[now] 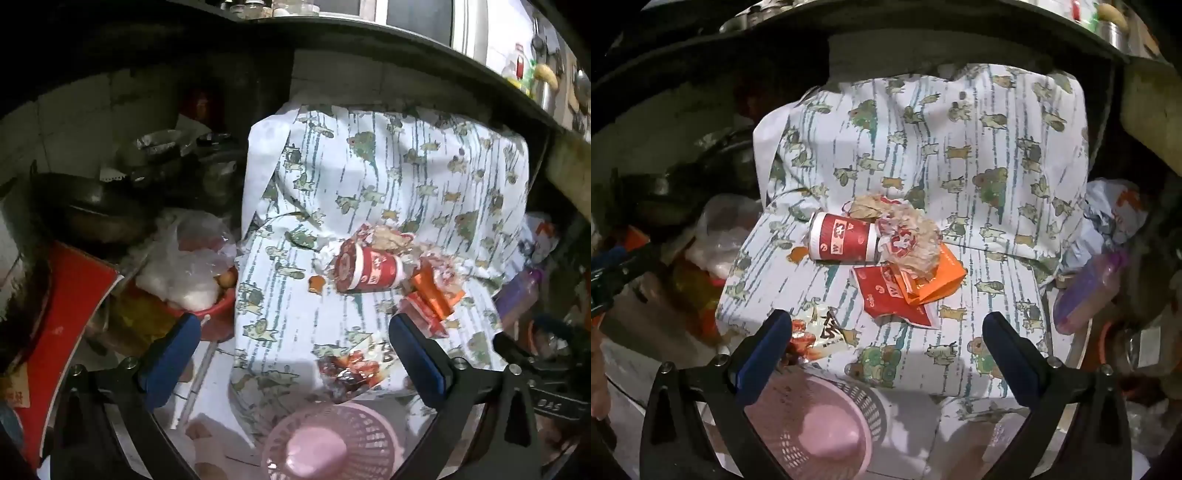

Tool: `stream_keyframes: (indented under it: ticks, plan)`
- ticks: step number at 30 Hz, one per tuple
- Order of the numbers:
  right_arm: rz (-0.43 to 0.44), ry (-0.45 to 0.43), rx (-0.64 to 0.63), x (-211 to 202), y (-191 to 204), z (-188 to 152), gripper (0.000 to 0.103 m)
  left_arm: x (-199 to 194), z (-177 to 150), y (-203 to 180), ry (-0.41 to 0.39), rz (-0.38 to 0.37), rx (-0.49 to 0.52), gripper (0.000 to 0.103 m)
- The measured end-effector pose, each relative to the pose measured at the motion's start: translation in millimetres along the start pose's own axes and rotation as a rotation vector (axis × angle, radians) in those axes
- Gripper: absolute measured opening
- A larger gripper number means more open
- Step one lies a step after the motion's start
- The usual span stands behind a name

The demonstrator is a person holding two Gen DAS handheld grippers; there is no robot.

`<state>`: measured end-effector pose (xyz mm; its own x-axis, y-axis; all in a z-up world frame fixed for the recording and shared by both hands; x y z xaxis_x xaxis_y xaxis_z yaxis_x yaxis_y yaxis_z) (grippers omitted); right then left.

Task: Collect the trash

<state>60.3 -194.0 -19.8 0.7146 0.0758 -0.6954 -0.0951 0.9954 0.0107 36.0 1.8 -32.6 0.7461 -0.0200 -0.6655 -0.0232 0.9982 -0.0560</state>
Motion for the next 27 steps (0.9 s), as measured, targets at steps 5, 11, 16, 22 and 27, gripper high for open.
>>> stream_keyframes:
  ticks: [5, 11, 16, 22, 27]
  plan:
    - [-0.029, 0.001, -0.051, -1, 5, 1, 0.102, 5, -3, 1, 0.015, 0.024, 0.008, 0.103]
    - [0.023, 0.013, -0.021, 0, 6, 1, 0.102, 6, 0, 5, 0.0, 0.033, 0.012, 0.103]
    - [0.044, 0.013, 0.005, 0, 2, 2, 0.098, 4, 1, 3, -0.009, 0.034, 0.023, 0.103]
    - [-0.027, -0.056, -0.031, -6, 6, 7, 0.098, 3, 1, 5, 0.002, 0.022, 0.015, 0.103]
    - [-0.013, -0.071, -0.084, -9, 18, 5, 0.098, 2, 0, 4, -0.008, 0.03, 0.026, 0.103]
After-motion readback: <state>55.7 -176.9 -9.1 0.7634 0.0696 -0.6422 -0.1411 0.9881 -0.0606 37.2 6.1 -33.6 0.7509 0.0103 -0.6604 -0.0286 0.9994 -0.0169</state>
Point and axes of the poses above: each gripper's, at about its wrist camera, not at the fingertips, and x roughly the way its jaws point, y to its left, z to its top, the point moved 5 cm from there along x, roughly the way its jaws point, and after that the axes turned 1 degree about -y, right-handed, at the moved point
